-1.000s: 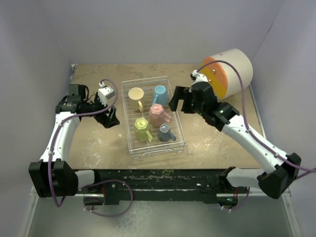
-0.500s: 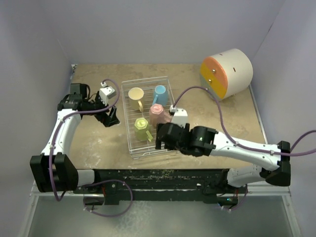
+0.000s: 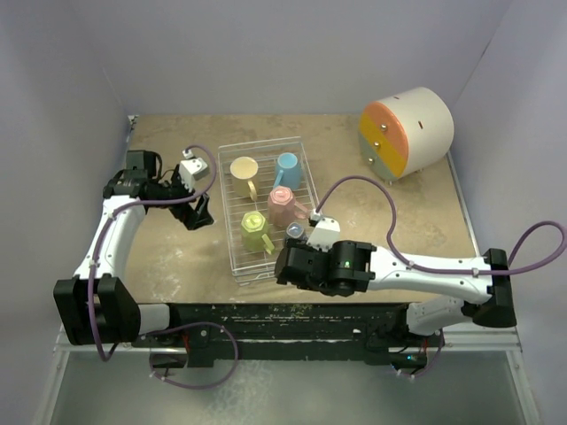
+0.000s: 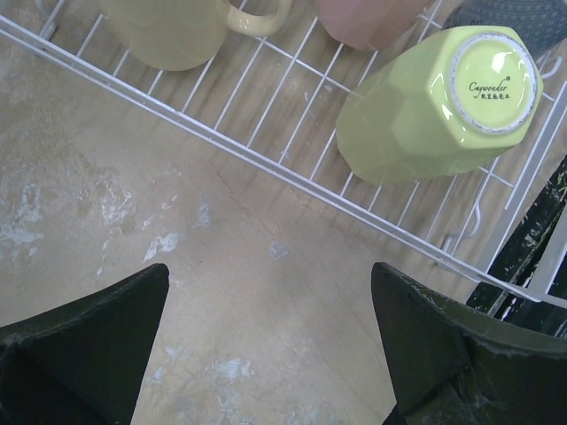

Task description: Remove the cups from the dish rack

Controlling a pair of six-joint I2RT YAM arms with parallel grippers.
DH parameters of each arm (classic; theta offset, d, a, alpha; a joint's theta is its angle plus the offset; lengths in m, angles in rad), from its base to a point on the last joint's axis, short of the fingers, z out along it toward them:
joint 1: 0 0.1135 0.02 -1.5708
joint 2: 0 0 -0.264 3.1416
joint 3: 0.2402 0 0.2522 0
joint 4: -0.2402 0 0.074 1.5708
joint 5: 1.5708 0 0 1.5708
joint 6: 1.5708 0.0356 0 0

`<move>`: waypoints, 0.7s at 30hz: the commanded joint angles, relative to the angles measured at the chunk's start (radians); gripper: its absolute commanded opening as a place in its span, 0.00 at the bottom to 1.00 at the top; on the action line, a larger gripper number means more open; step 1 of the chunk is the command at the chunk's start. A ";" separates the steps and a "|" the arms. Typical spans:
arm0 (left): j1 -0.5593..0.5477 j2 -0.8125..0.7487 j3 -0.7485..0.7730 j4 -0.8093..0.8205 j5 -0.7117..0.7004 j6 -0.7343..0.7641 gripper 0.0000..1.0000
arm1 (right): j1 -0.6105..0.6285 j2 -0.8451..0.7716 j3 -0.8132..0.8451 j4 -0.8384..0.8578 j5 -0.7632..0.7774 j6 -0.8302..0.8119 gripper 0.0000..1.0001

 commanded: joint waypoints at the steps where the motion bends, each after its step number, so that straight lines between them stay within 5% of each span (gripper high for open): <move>1: -0.005 -0.040 0.021 0.004 0.038 0.039 0.99 | -0.035 -0.004 -0.017 0.052 0.033 0.096 0.80; 16: -0.005 -0.031 0.074 0.031 0.040 0.016 0.99 | -0.172 0.034 -0.095 0.205 -0.025 0.053 0.57; 21: -0.005 -0.039 0.078 0.037 0.037 0.008 0.99 | -0.219 -0.016 -0.156 0.179 -0.029 0.052 0.35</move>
